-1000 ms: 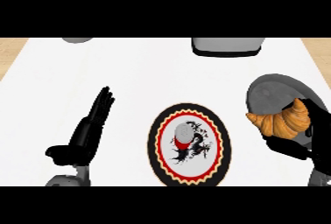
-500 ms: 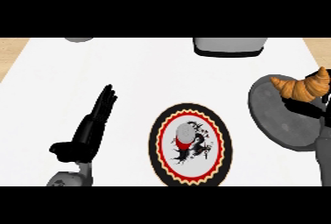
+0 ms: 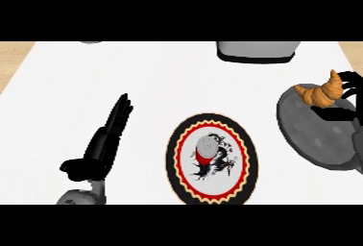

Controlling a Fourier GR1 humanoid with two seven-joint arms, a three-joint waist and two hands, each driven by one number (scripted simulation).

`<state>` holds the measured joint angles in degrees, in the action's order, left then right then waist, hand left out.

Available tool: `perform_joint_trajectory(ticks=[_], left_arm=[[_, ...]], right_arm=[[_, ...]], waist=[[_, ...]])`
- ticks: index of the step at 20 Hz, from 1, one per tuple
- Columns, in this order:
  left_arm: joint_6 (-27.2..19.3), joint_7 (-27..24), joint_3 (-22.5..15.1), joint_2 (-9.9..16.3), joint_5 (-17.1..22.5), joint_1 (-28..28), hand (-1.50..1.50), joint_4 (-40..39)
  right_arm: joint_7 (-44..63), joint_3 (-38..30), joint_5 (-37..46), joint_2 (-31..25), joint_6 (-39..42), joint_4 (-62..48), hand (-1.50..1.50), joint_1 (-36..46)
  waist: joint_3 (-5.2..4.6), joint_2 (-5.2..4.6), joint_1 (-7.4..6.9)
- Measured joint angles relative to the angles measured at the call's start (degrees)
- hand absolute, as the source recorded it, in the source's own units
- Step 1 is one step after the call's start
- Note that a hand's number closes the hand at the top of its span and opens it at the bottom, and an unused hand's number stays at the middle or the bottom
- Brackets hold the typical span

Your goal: Pick the croissant from the plate and place it in the pan

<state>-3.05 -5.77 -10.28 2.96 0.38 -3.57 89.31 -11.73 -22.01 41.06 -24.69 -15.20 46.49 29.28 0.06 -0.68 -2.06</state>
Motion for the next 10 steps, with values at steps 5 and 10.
perform_joint_trajectory(ticks=[5,10], left_arm=[[0.49,-0.13,0.1,0.06,0.21,0.09,0.0,0.02],[1.01,0.32,0.34,0.32,0.59,0.97,0.0,1.26]], right_arm=[[-2.06,0.63,-1.15,-0.48,7.3,-11.63,-1.5,5.67],[-9.91,-2.62,-4.39,-0.83,6.06,-19.53,-1.5,9.82]], waist=[[0.0,-0.07,-0.38],[-0.07,0.0,-0.22]])
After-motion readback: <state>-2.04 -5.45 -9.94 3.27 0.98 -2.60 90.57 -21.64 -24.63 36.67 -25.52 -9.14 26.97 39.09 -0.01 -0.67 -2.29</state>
